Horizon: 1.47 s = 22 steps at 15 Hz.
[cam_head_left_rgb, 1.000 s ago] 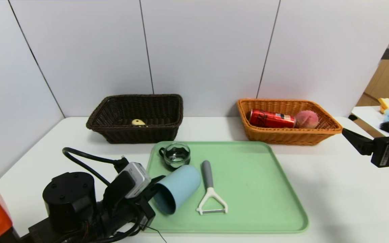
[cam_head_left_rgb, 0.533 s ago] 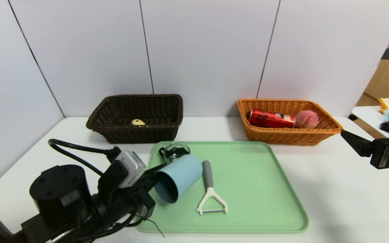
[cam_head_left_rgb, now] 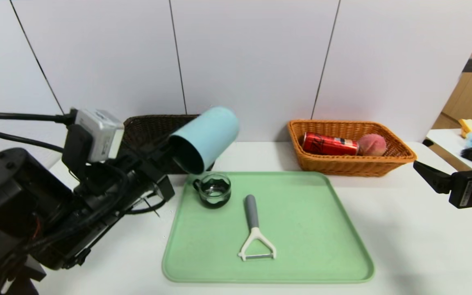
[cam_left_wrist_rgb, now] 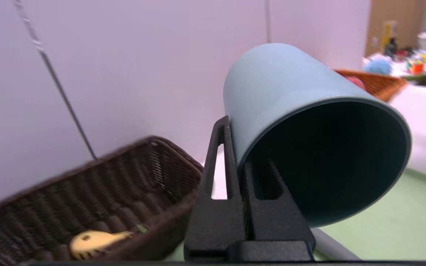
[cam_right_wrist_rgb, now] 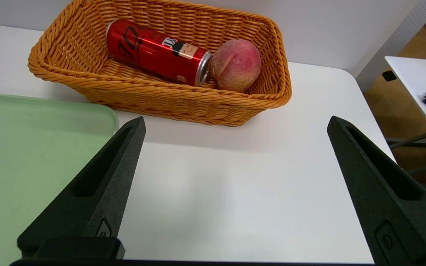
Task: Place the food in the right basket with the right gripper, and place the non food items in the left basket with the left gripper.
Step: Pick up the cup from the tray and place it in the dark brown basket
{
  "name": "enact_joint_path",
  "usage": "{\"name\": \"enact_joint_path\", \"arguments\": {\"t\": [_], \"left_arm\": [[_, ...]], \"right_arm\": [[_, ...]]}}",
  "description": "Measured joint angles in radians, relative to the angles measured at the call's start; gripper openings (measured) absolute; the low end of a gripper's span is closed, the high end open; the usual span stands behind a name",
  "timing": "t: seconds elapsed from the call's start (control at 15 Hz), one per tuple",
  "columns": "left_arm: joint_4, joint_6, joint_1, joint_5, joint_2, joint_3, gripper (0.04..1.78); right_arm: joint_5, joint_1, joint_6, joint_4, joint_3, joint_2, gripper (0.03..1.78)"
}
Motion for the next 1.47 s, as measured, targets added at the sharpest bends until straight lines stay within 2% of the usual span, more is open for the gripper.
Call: {"name": "enact_joint_path", "arguments": {"t": [0.13,0.27,0.67,0.8,0.87,1.13,1.47], "left_arm": [[0.111,-0.015,0.068,-0.002,-0.016,-0.109,0.08],[0.312,-0.024,0.140,-0.015,-0.042,-0.228,0.08],[1.117,-0.052,0.381,-0.139,-0.081,-0.636,0.08],[1.333,-0.041,0.444,-0.157,-0.050,-0.745,0.08],[1.400,-0.021,0.473,-0.160,-0.026,-0.776,0.08],[1.451,0.063,0.544,-0.163,0.087,-0.833,0.08],[1.443,0.113,0.553,-0.158,0.198,-0.891,0.08]], "right_arm": [[0.000,0.000,0.000,-0.004,0.005,0.000,1.69],[0.000,0.000,0.000,-0.004,0.006,-0.003,1.69],[-0.001,0.000,0.001,-0.003,0.012,-0.012,1.69],[0.000,0.000,0.002,-0.004,0.019,-0.015,1.69],[0.000,0.000,0.002,0.000,0.021,-0.019,1.69],[-0.001,0.000,0.003,0.001,0.039,-0.034,1.69],[-0.001,0.000,0.014,-0.003,0.049,-0.041,1.69]]}}
